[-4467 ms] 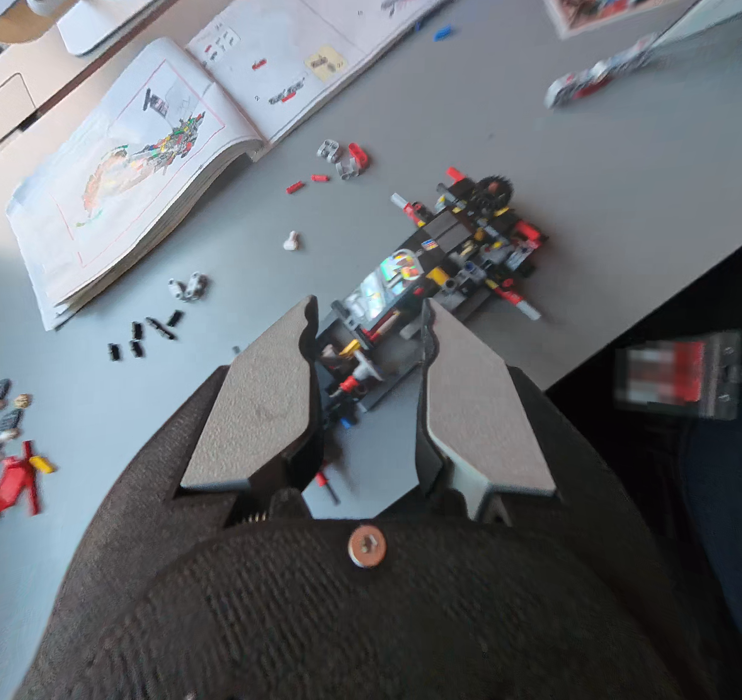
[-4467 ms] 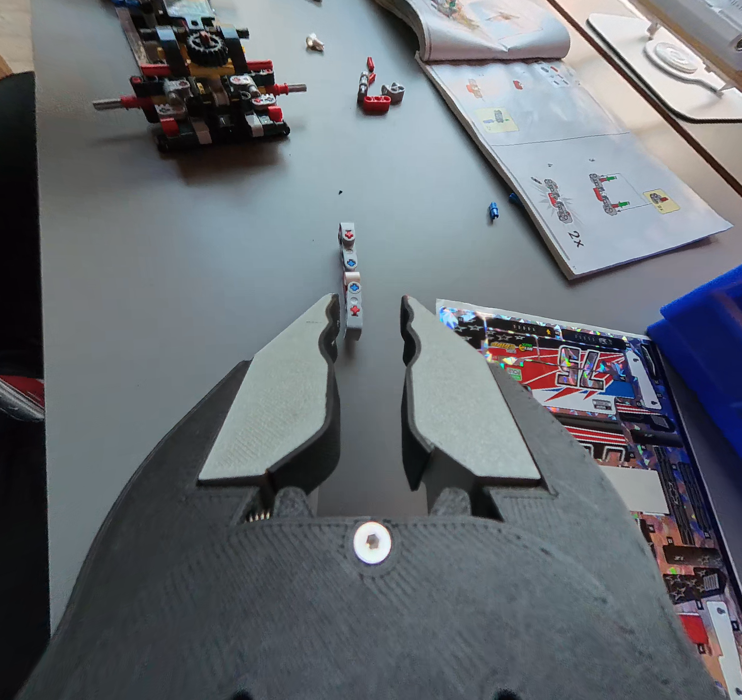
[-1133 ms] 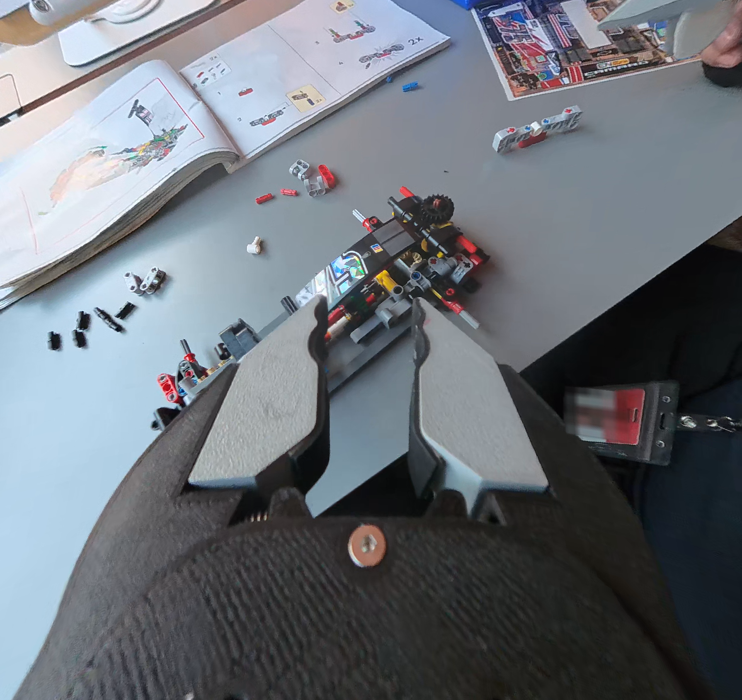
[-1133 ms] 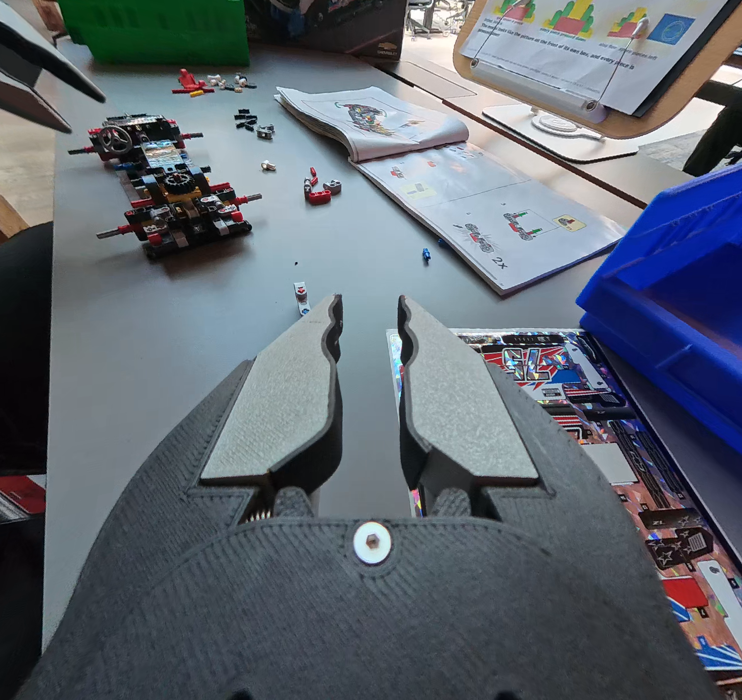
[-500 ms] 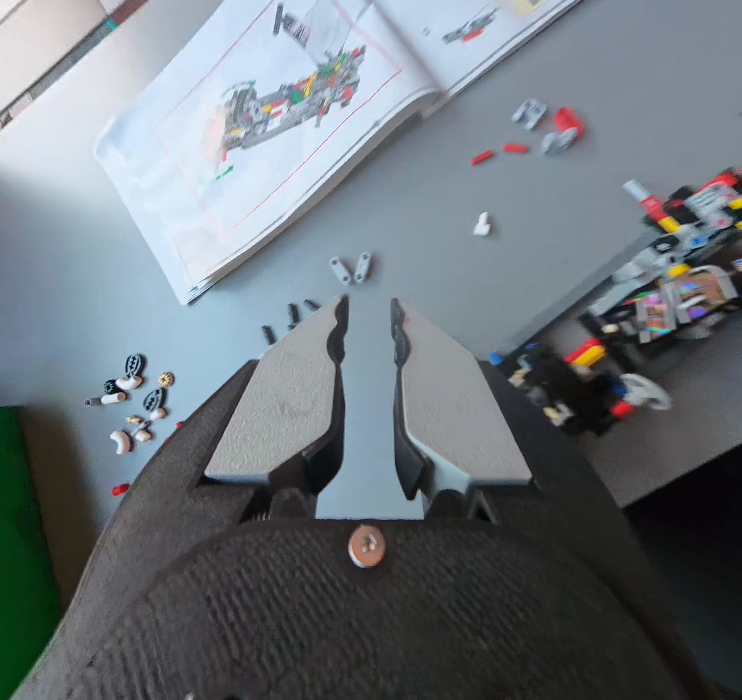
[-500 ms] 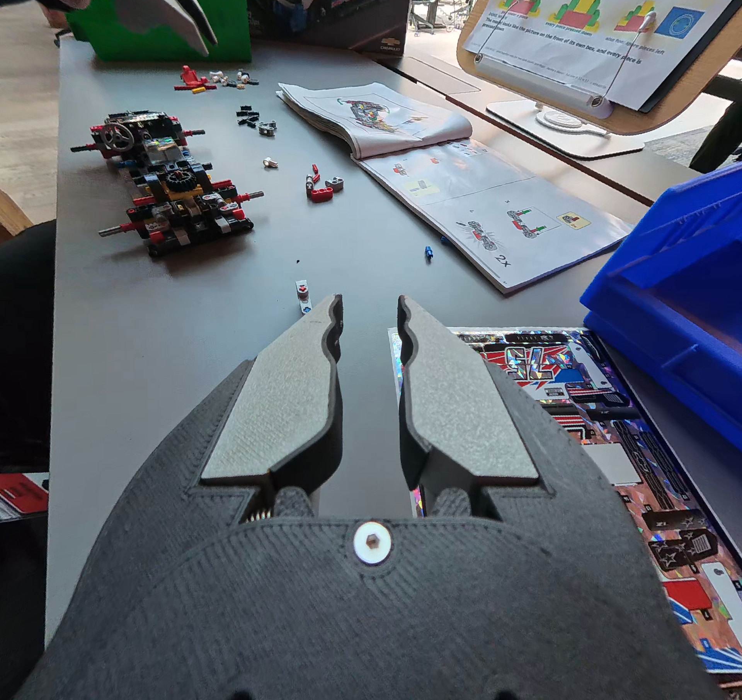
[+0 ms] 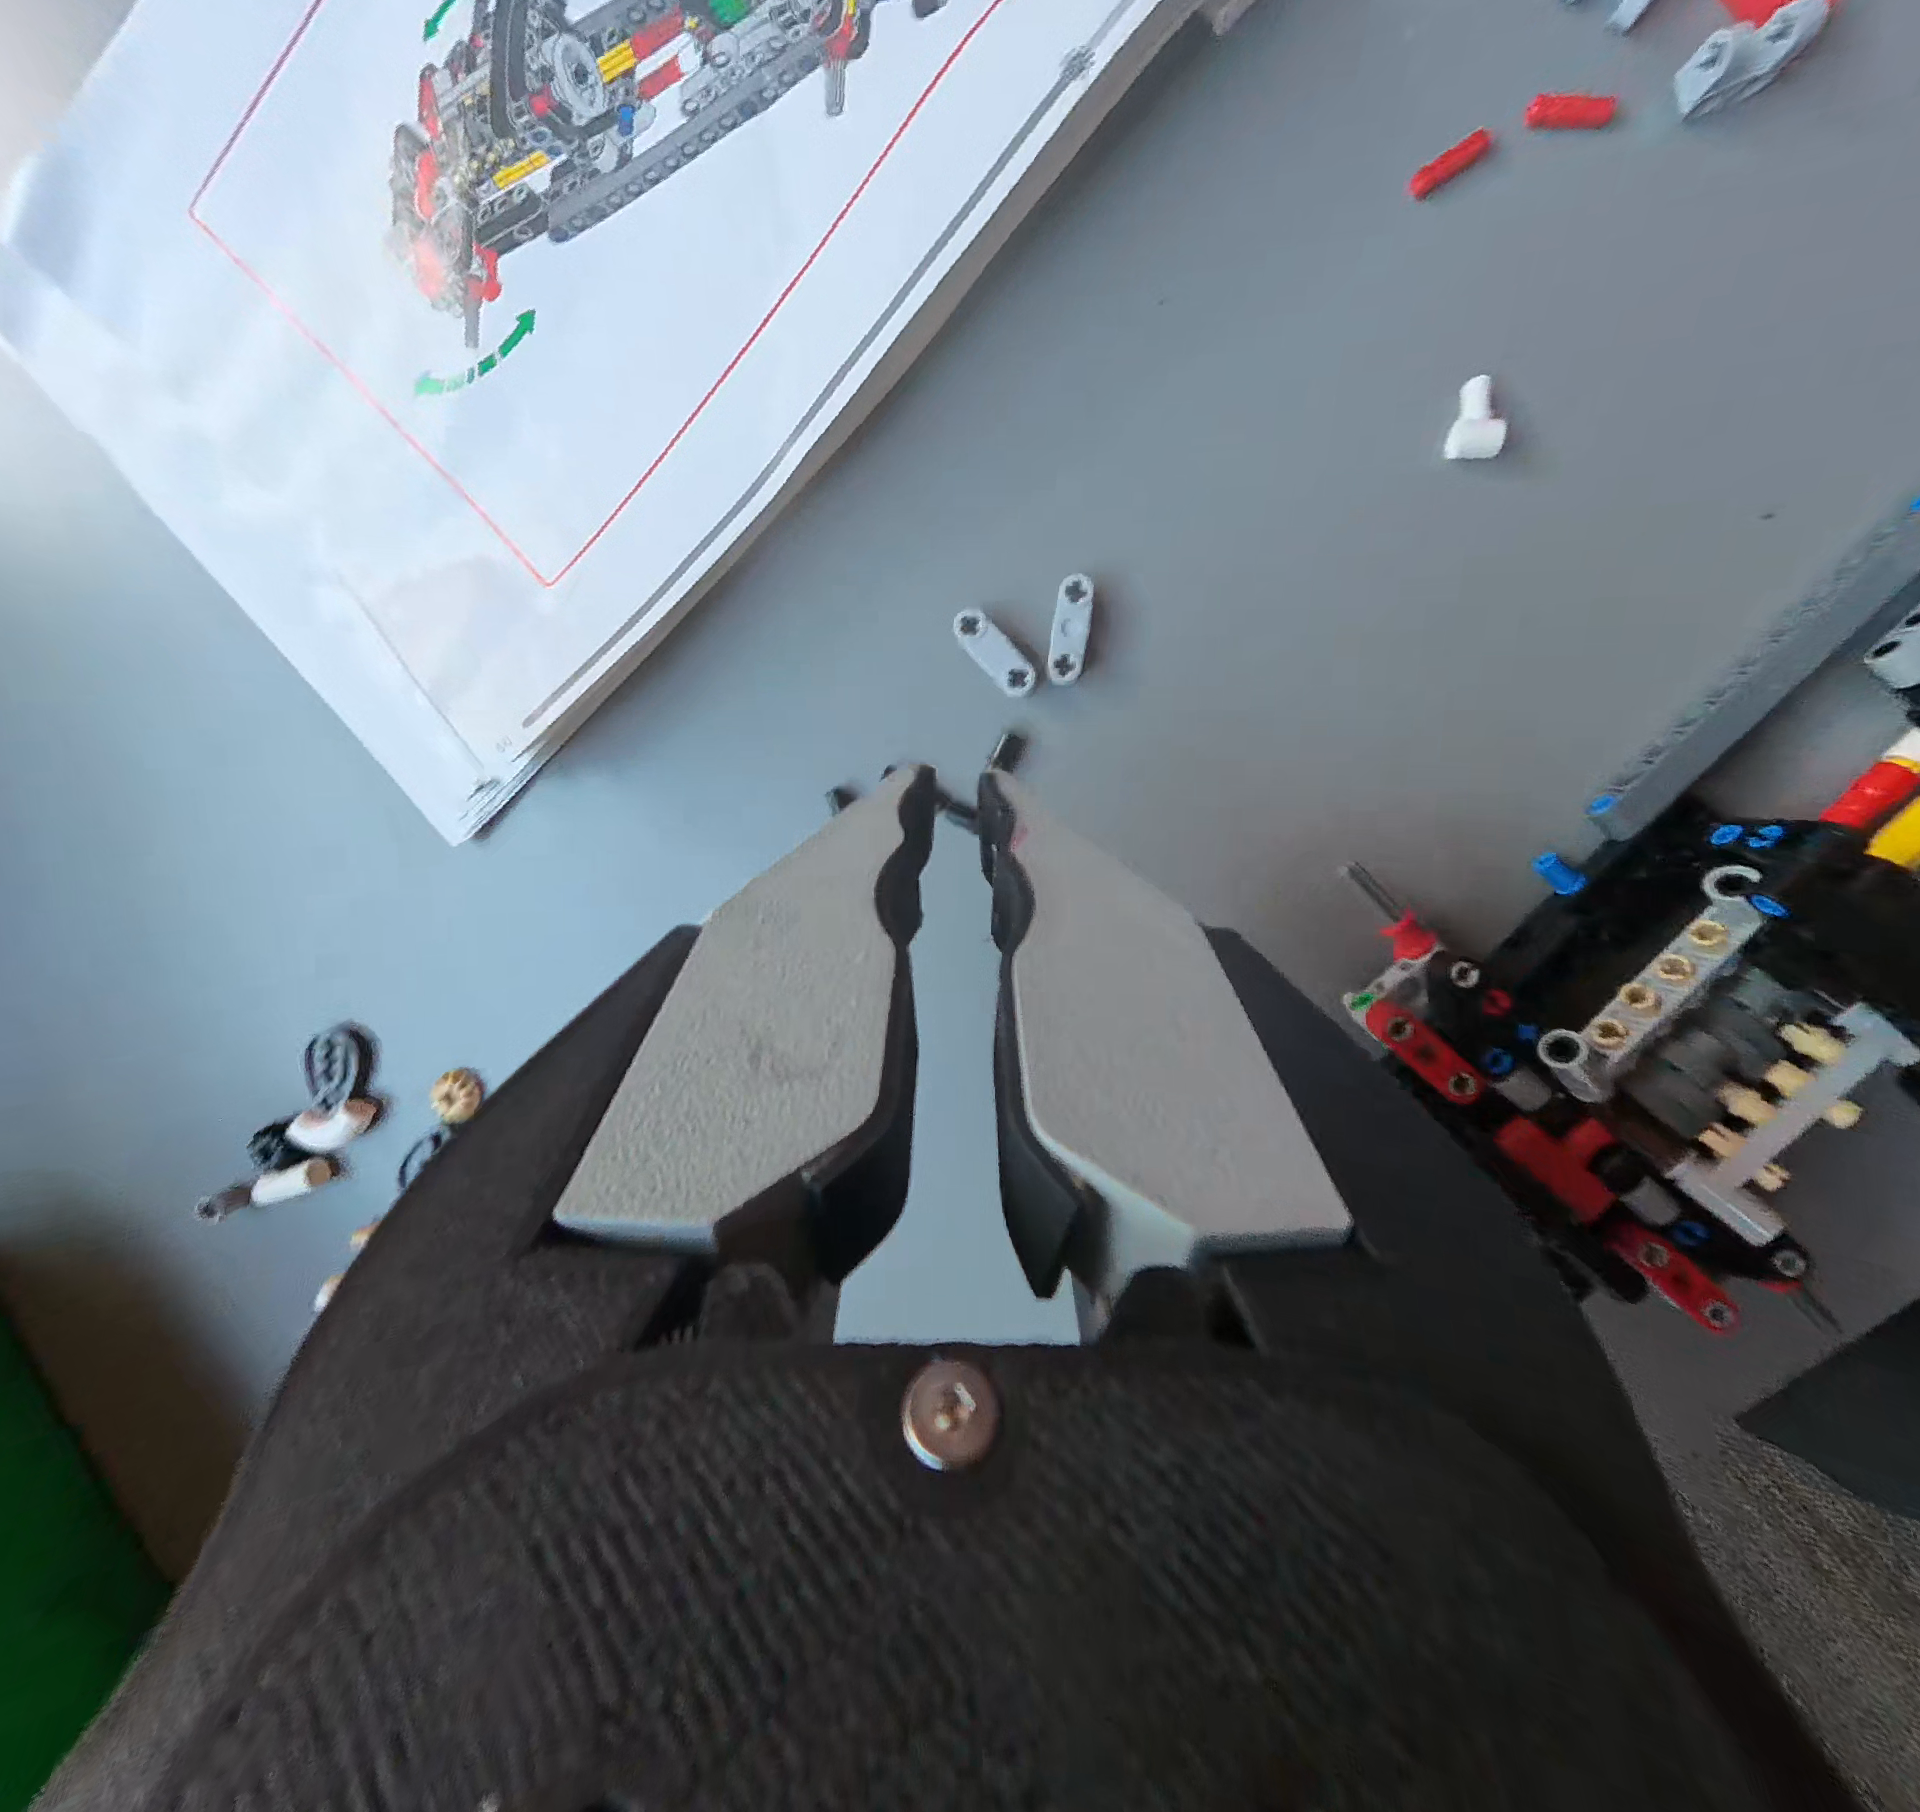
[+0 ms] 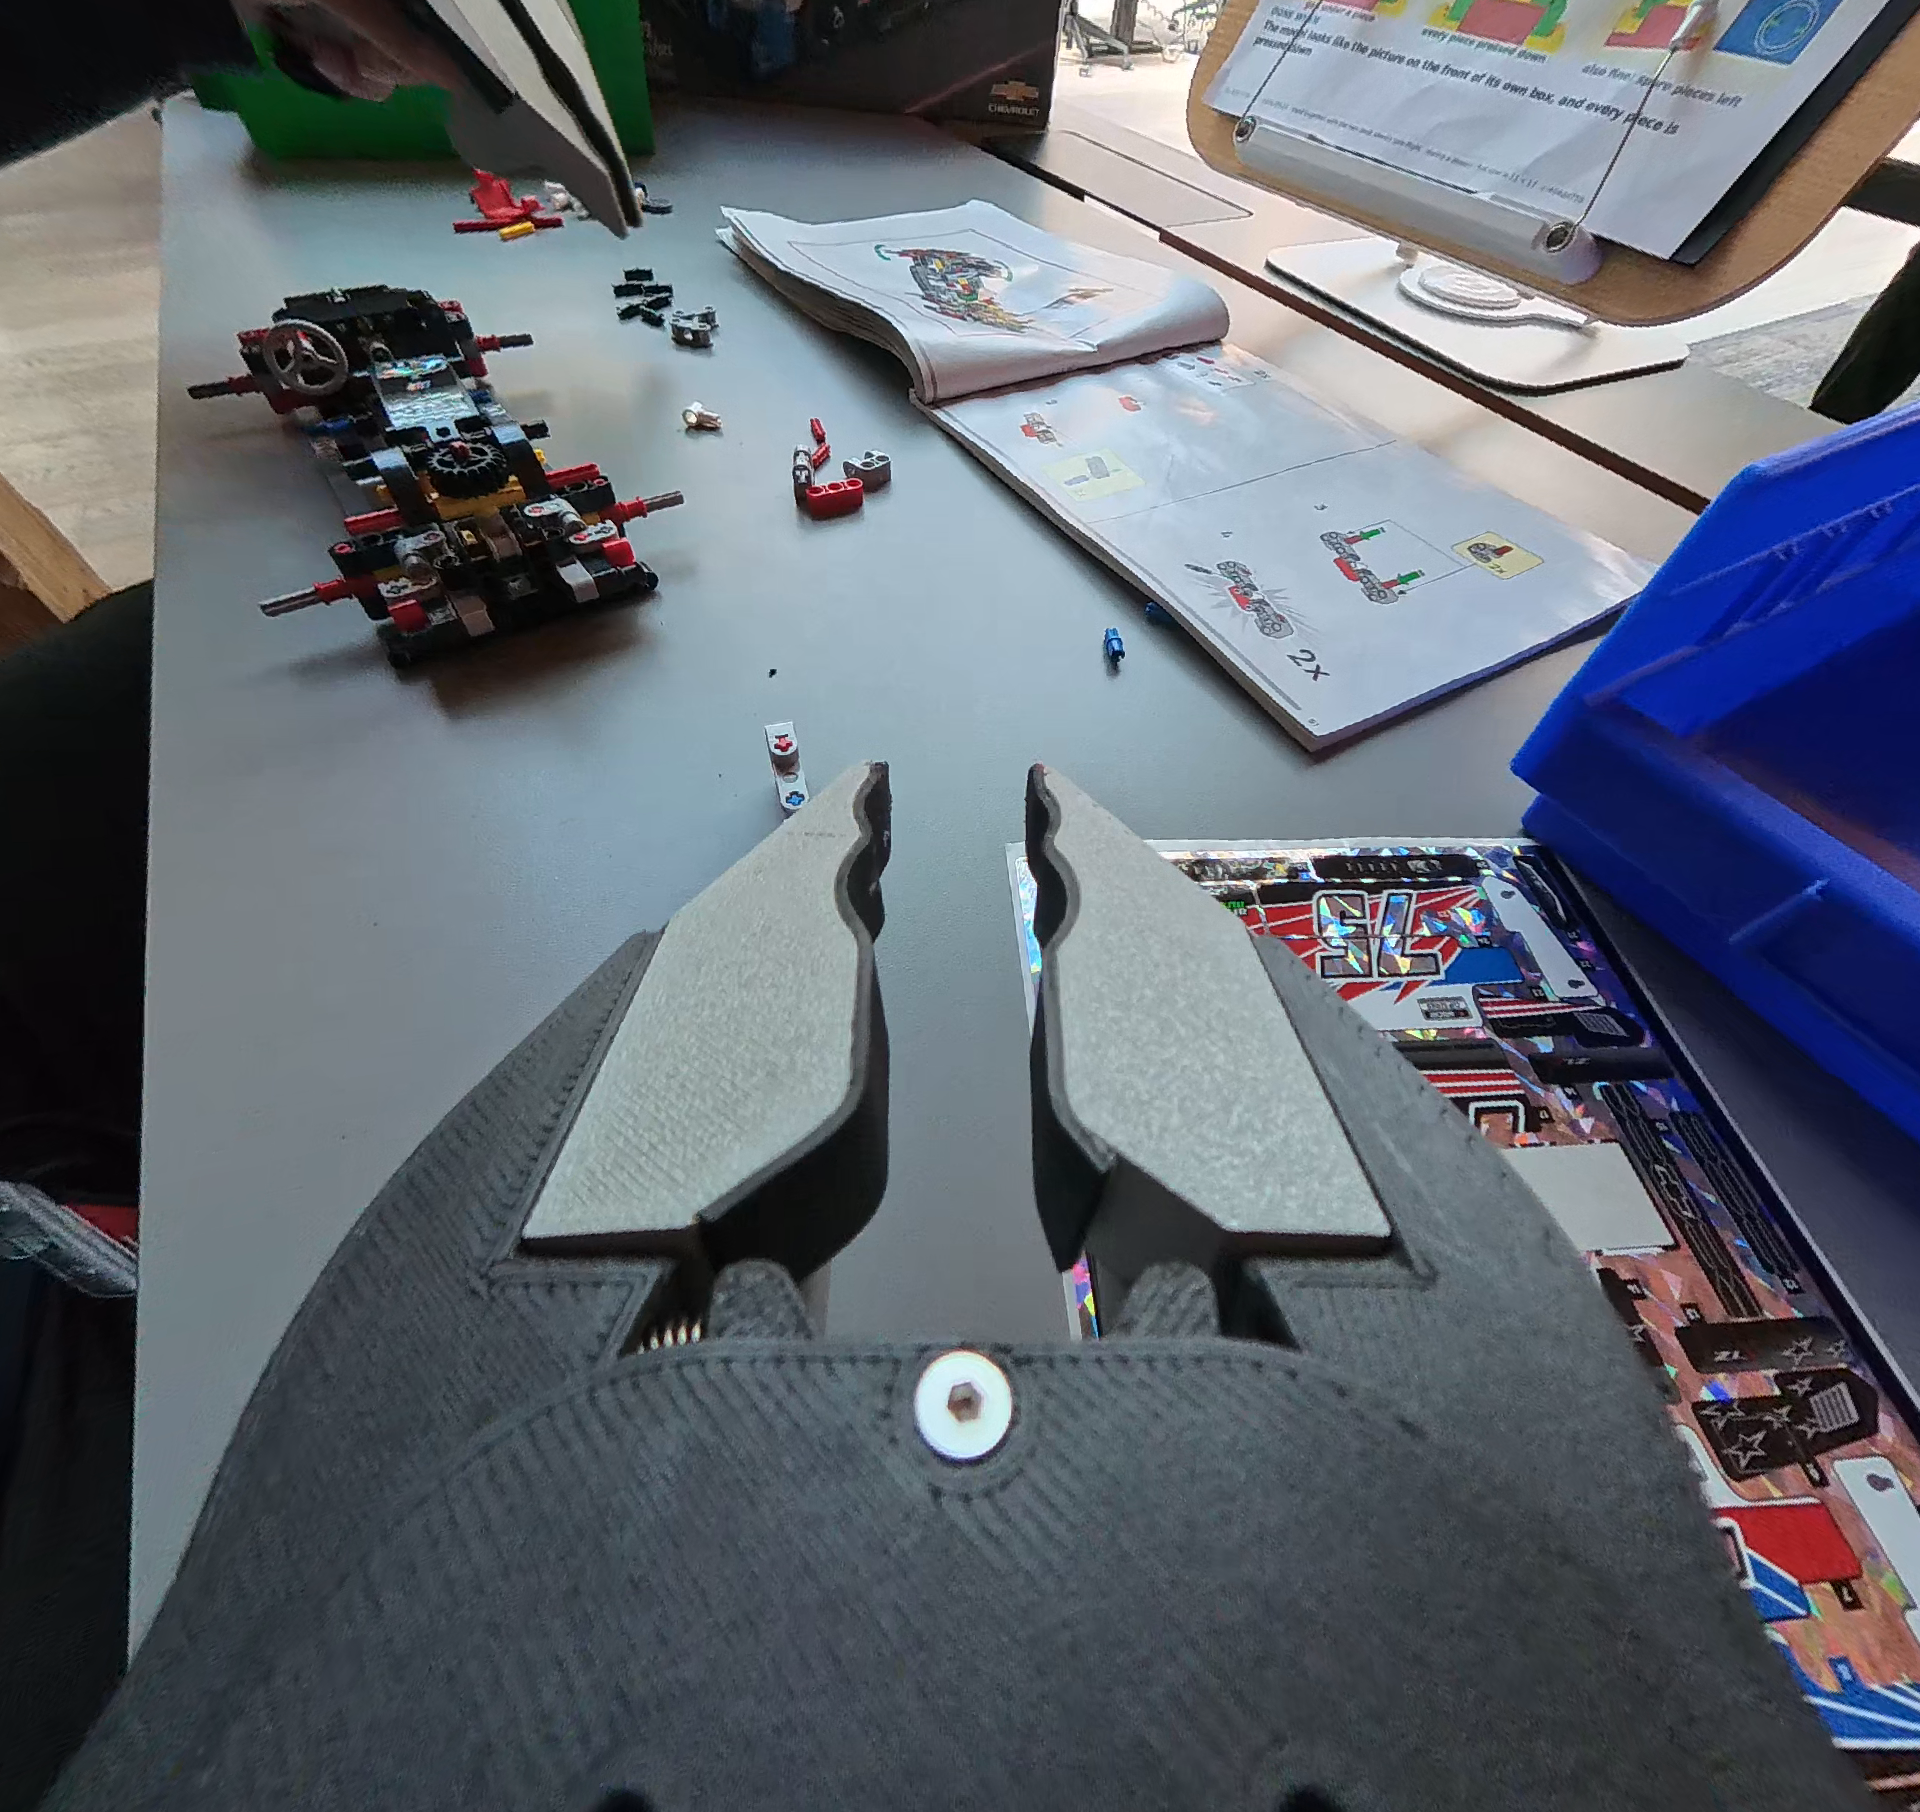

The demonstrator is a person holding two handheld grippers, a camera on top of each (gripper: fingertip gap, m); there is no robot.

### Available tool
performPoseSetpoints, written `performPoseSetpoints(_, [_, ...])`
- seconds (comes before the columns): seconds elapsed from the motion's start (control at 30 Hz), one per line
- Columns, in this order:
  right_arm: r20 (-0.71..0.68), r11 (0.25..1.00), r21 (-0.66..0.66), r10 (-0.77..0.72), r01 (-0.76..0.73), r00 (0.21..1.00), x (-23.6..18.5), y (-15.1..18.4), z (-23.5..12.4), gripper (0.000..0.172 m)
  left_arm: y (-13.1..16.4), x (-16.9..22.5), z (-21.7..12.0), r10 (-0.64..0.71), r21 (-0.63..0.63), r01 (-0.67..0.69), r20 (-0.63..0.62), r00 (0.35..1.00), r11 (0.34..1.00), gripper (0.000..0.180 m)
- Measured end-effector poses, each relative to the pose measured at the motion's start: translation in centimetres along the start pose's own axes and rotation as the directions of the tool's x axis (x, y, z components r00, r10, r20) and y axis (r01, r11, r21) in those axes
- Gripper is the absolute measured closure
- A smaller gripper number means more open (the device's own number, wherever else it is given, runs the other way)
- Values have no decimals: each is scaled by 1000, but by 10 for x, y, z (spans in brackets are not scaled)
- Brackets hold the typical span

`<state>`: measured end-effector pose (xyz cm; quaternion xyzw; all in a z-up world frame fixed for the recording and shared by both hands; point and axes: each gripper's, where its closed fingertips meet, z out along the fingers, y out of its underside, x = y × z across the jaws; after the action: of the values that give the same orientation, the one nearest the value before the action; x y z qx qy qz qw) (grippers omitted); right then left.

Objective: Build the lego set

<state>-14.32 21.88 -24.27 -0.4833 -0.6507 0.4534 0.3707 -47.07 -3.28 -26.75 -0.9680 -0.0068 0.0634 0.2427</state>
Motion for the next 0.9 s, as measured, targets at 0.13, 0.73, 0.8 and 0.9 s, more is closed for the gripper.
performPoseSetpoints(0.13, [4, 1000, 9, 9, -9, 1000, 1, -1, -1, 149, -6, 12, 6, 63, 12, -62, -67, 996, 998, 172])
performPoseSetpoints(0.73, [14, 1000, 23, 2, -3, 1000, -2, -2, -4, 151, 3, 19, 26, 279, -173, -283, -49, 959, 943, 179])
performPoseSetpoints(0.8, [16, 1000, 24, 2, -2, 1000, -3, -2, -4, 152, -11, 25, 15, 304, -131, -305, -29, 952, 943, 178])
performPoseSetpoints(0.9, [19, 1000, 23, -2, 2, 1000, -3, -2, -4, 152, -40, 47, 1, 367, -61, -368, -28, 930, 928, 179])
